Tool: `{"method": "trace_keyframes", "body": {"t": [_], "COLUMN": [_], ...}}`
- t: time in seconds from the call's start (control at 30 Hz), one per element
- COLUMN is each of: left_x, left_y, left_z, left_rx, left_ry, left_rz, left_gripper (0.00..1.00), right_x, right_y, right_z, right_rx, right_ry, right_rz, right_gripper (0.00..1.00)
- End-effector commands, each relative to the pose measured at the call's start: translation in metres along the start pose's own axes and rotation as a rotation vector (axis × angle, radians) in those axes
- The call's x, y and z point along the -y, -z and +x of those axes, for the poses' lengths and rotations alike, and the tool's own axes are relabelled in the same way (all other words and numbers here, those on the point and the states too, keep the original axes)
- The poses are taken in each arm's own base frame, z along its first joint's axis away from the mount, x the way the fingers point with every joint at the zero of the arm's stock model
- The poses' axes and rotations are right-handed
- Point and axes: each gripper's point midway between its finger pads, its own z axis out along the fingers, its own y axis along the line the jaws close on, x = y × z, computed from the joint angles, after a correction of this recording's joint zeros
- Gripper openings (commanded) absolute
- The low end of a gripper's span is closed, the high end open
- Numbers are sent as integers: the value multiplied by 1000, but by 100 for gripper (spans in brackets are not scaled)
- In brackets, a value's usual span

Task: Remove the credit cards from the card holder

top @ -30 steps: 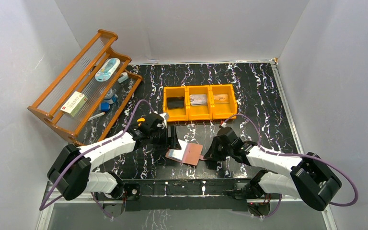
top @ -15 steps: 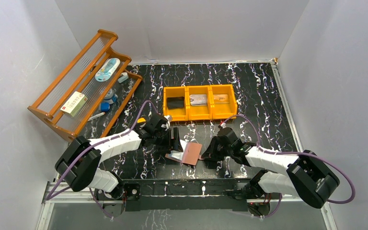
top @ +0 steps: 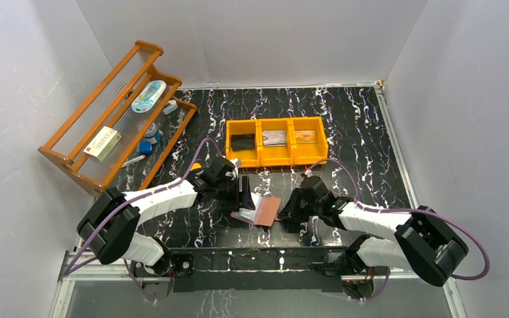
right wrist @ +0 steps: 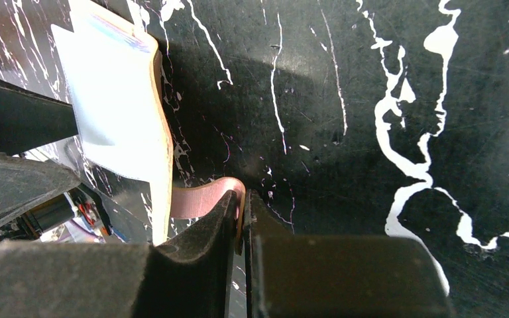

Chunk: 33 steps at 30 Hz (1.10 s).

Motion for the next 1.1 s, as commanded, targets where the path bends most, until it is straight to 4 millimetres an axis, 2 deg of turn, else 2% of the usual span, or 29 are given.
{"method": "trace_keyframes", "body": {"t": [0.0, 0.37, 0.53, 0.8, 1.07], "left_x": [24, 29, 29, 62, 69], "left_y": [18, 18, 11, 20, 15], "left_z": [-14, -11, -5, -10, -2], "left_rx": [55, 35, -8, 1, -35], "left_ry": [-25, -45, -50, -99, -132], "left_rz": [53, 53, 56, 178, 198], "left_gripper": [65, 66, 66, 60, 58], "right_x": [16, 17, 17, 15, 9], "right_y": [-4, -6, -6, -6, -3], "right_z": [5, 5, 6, 5, 1], "right_rx": [-9, -12, -18, -15, -4], "right_ry": [-8, -7, -8, -7, -3], "right_rz": [49, 53, 51, 45, 42], "right_gripper": [16, 16, 17, 18, 25]}}
